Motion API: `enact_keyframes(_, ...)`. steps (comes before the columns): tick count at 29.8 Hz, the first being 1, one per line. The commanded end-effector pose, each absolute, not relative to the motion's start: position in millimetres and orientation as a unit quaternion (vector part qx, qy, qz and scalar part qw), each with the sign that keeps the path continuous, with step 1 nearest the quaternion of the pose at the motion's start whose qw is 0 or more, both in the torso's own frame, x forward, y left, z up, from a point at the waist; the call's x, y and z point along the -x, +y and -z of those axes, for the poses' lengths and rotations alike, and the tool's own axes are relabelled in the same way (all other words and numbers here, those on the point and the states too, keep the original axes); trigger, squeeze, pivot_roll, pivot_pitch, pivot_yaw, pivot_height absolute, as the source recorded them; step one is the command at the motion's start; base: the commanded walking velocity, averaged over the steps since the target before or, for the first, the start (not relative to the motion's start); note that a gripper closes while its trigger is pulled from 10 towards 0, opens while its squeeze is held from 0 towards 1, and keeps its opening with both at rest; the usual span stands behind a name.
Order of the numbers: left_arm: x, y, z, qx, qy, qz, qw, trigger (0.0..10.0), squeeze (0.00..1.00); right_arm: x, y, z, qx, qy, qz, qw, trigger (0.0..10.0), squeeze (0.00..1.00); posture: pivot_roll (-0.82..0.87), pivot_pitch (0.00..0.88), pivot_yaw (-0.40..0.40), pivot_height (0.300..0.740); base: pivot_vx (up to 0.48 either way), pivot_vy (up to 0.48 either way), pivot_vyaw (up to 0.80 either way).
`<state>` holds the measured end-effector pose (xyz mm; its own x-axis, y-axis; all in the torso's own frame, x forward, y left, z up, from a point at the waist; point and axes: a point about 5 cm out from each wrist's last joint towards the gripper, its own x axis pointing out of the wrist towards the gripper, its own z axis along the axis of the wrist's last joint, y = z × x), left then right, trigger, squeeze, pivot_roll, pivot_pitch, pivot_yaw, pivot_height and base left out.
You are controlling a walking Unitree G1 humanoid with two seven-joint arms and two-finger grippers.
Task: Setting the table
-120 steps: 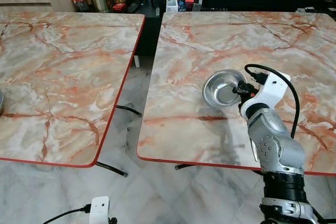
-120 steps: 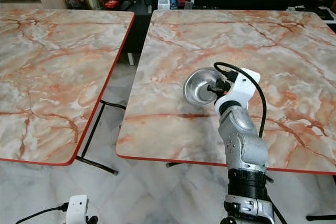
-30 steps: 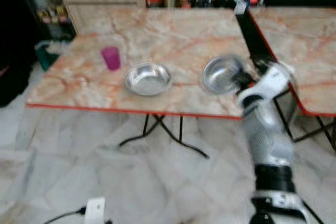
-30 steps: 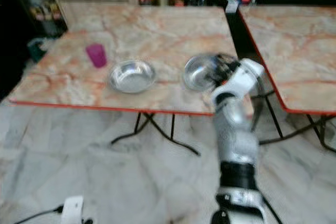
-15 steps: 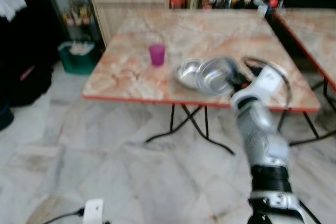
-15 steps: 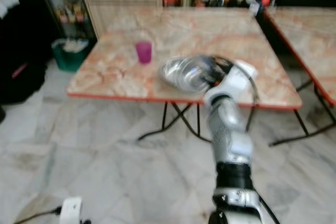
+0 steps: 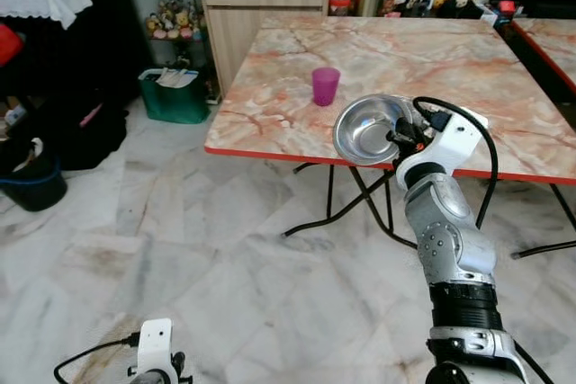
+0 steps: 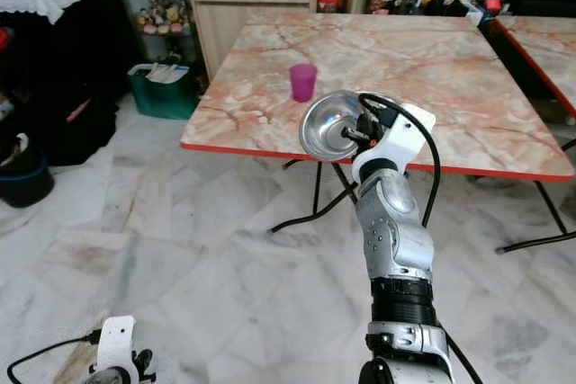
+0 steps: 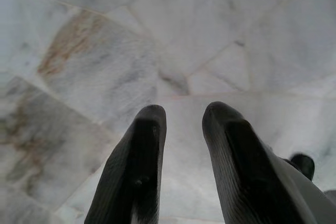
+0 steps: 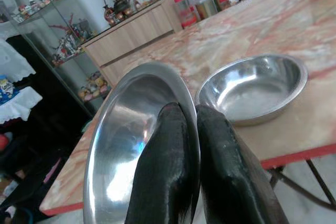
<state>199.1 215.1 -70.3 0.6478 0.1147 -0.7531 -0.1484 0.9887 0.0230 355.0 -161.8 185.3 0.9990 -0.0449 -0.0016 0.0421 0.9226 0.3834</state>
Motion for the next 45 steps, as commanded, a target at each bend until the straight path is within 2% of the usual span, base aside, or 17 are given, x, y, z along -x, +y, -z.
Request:
enact_keyframes(1, -202.0, 215.5, 68.7, 0.023, 0.411, -0.072, 0.909, 10.0, 0.00, -356.5, -161.9, -191.6, -0.189, -0.013, 0.019, 0.982, 10.0, 0.00, -0.04, 0.055, 0.046, 0.740, 0.360, 0.000, 0.00)
enact_keyframes(9, -200.9, 215.2, 69.5, 0.026, 0.413, -0.074, 0.907, 10.0, 0.00, -357.5, -166.0, -191.1, -0.212, -0.013, 0.033, 0.977, 10.0, 0.00, -0.04, 0.063, 0.043, 0.740, 0.366, 0.000, 0.00)
enact_keyframes(14, -197.8, 216.1, 71.1, 0.027, 0.418, -0.076, 0.905, 10.0, 0.00, -358.4, -165.9, -191.3, -0.203, -0.009, 0.029, 0.979, 10.0, 0.00, -0.04, 0.068, 0.041, 0.740, 0.365, 0.000, -0.58)
enact_keyframes(45, -197.9, 216.8, 71.0, 0.027, 0.420, -0.076, 0.904, 10.0, 0.00, -358.8, -166.2, -194.2, -0.176, -0.018, 0.028, 0.984, 10.0, 0.00, -0.03, 0.084, 0.041, 0.740, 0.366, 0.000, 0.04)
